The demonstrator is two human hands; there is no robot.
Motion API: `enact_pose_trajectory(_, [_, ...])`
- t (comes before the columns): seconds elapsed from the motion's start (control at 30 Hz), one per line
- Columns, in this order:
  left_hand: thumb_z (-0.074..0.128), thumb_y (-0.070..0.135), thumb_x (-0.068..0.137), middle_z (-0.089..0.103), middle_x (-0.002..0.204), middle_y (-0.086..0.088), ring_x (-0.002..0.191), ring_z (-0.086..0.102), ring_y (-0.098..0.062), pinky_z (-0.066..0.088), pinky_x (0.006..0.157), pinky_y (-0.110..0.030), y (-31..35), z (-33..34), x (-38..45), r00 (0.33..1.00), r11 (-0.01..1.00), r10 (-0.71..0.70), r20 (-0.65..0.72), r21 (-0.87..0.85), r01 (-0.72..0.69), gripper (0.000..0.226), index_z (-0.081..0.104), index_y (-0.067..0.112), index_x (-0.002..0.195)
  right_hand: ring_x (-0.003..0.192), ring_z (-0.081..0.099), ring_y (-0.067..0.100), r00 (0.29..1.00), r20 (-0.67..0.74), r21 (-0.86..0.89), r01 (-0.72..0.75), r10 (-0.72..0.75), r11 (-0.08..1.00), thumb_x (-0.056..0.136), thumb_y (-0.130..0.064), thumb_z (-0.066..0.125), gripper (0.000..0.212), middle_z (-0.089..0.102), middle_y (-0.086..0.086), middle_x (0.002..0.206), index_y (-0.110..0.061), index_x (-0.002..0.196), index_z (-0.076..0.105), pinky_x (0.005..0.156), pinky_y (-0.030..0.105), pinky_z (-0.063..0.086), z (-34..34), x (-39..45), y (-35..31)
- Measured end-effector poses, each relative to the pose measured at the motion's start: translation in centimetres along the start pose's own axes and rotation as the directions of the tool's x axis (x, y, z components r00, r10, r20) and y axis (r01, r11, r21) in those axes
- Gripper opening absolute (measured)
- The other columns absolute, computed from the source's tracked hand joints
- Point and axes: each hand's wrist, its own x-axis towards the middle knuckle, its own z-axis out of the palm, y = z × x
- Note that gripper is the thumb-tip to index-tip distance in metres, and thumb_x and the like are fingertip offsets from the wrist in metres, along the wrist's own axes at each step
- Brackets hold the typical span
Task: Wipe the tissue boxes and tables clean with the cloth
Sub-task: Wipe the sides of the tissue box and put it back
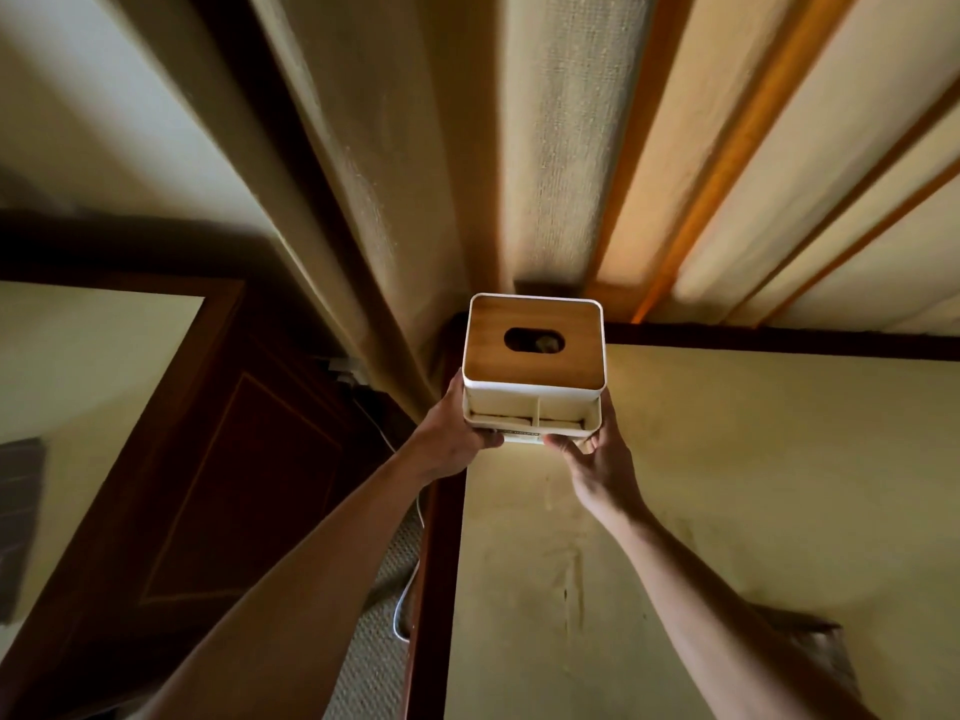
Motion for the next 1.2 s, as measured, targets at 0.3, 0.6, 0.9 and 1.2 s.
enact_pose_trajectory(0.3, [0.081,0.011,0.080,0.055,0.111,0.019,0.108,0.053,-0.005,0.043,0.085,-0.015,-0.4,0.2,1.0,0.999,1.000,-0.011,-0.036,0.014,0.012,0.085,0.031,0.024,0.148,0.119,0.058,0.008,0.998,0.022,0.024,0.054,-0.054,0.998,0.080,-0.027,0.079,0.088,0.058,-0.006,0.133,-0.028,0.150,0.025,0.097,0.036,0.053,-0.7,0.5,-0.6])
enact_pose_trajectory(0.6, [0.091,0.030,0.062,0.056,0.134,0.005,0.124,0.054,-0.017,0.050,0.104,-0.046,-1.4,0.1,0.6,0.996,0.995,-0.082,-0.036,-0.067,0.079,0.110,0.025,0.031,0.151,0.138,0.041,0.018,0.998,0.053,-0.084,-0.014,0.018,0.996,0.080,-0.036,0.075,0.100,0.038,-0.002,0.154,-0.036,0.154,0.008,0.111,0.039,0.038,-2.7,-0.8,-0.5])
enact_pose_trajectory(0.9, [0.063,0.020,0.096,0.037,0.157,-0.003,0.143,0.038,-0.022,0.028,0.114,-0.030,-1.5,5.7,-10.5,0.952,0.981,0.070,-0.298,0.196,-0.011,0.069,0.028,0.014,0.155,0.133,0.042,0.015,0.989,-0.025,-0.282,0.133,-0.146,0.950,0.096,-0.039,0.052,0.064,0.027,-0.005,0.157,-0.023,0.152,0.026,0.109,0.033,0.038,-9.4,-11.6,2.0])
enact_pose_trajectory(1.2, [0.016,0.053,0.097,0.009,0.166,-0.003,0.152,-0.005,-0.011,0.005,0.124,-0.045,-8.5,12.6,-20.6,0.968,0.772,0.184,-0.169,0.634,-0.036,0.071,0.024,0.016,0.158,0.135,0.044,0.026,0.952,-0.081,-0.698,0.158,-0.296,0.698,0.098,-0.022,0.051,0.042,0.046,0.008,0.146,-0.006,0.137,0.053,0.106,0.050,0.044,-15.2,-22.0,8.7])
